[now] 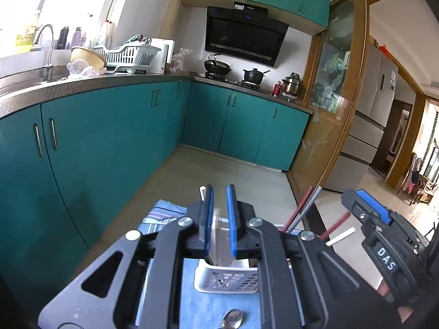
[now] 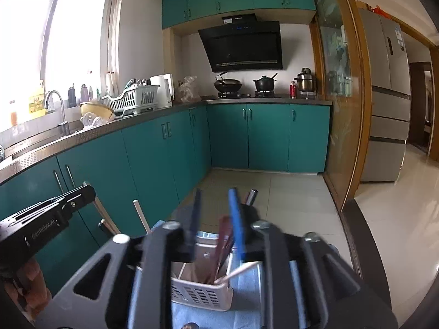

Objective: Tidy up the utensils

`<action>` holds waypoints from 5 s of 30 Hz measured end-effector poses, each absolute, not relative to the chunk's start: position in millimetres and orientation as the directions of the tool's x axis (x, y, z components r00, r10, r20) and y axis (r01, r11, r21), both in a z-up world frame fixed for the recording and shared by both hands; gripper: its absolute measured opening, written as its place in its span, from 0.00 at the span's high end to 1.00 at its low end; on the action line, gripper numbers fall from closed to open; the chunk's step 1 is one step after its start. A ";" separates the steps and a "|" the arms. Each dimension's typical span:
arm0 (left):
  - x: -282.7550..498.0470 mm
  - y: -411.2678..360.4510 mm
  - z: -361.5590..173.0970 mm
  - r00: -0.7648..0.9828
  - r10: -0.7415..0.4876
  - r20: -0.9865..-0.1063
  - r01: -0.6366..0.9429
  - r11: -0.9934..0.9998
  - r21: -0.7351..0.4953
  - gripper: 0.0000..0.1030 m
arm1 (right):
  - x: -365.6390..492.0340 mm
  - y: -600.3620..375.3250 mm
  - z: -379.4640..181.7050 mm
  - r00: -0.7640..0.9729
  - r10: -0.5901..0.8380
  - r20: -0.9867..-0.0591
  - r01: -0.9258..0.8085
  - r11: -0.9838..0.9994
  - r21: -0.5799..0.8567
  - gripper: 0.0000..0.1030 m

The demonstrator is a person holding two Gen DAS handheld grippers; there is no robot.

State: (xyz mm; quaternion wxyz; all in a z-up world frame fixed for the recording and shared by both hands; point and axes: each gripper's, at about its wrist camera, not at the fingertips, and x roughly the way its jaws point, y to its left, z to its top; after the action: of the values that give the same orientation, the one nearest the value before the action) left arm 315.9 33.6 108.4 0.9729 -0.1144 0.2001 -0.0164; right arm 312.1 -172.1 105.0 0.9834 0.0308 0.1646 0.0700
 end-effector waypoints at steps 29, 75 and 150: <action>290.6 -5.3 -122.2 0.524 -0.278 -0.805 0.237 0.956 -0.175 0.64 | 265.6 -162.4 -104.0 0.561 0.193 -0.805 -0.182 0.977 0.107 0.67; 302.6 36.6 -125.0 0.505 -0.349 -0.789 0.156 0.936 -0.315 0.75 | 304.6 -166.6 -129.5 0.450 0.443 -0.775 -0.333 0.889 0.314 0.67; 394.9 6.3 -123.9 0.475 -0.441 -0.761 0.258 0.897 -0.359 0.72 | 373.2 -176.3 -136.7 0.449 0.580 -0.679 -0.308 0.814 0.492 0.68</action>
State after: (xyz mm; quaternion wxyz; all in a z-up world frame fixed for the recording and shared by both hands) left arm 394.9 6.3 -123.9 0.8531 -0.0978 0.4697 -0.2049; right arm 373.2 -176.3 -136.7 0.8378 0.1505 0.4530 0.2650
